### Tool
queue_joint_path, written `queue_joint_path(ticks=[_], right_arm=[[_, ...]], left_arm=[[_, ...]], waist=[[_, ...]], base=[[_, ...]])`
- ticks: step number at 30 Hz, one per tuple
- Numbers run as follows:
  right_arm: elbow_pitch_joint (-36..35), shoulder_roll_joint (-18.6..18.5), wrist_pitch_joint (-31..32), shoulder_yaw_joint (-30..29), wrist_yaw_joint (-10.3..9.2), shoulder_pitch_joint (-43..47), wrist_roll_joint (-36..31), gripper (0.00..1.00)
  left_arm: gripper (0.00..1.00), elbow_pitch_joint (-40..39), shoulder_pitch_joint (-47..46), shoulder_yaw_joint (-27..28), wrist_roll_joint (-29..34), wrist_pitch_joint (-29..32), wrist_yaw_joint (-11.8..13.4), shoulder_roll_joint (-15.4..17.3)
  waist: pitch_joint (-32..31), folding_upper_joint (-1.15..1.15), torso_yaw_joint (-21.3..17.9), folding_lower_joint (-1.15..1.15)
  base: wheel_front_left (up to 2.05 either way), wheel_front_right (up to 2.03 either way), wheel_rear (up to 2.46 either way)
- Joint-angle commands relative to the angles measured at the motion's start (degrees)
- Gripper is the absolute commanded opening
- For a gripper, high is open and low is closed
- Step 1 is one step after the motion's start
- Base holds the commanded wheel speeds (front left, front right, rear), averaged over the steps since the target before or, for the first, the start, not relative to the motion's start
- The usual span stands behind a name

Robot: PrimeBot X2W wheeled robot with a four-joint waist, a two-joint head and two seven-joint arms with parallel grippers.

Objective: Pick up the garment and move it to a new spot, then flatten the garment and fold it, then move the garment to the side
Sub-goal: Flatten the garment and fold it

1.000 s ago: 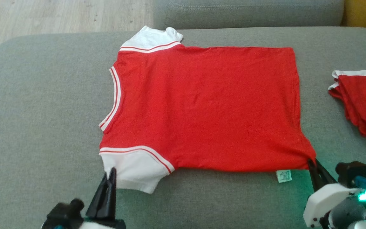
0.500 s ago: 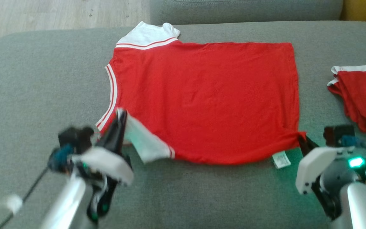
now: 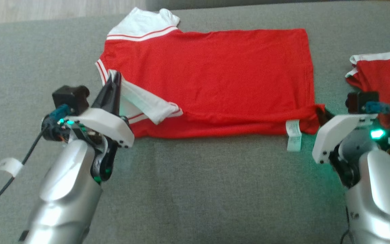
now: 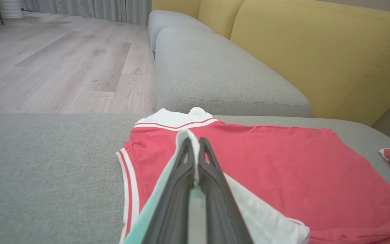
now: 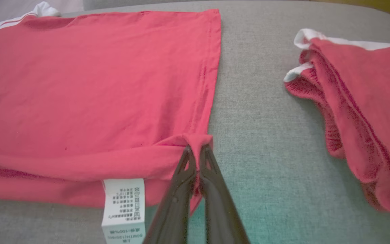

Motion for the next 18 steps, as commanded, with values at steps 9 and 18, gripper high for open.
queue_joint_path(ticks=[9,18], right_arm=[[4.3,-0.29,-7.6,0.88,-0.04,-7.7,0.14,0.6],[3.45,-0.29,-18.06,0.35,-0.04,-7.67,1.55,1.0]], left_arm=[[0.0,3.52,-7.07,2.64,1.06,-6.33,-0.62,0.38],[1.0,3.38,-5.75,3.01,0.95,-11.84,-0.91,0.29]], waist=[[2.67,0.0,-0.28,-0.01],[2.08,0.0,-0.03,-0.01]], base=[[0.0,0.0,0.0],[0.0,0.0,0.0]])
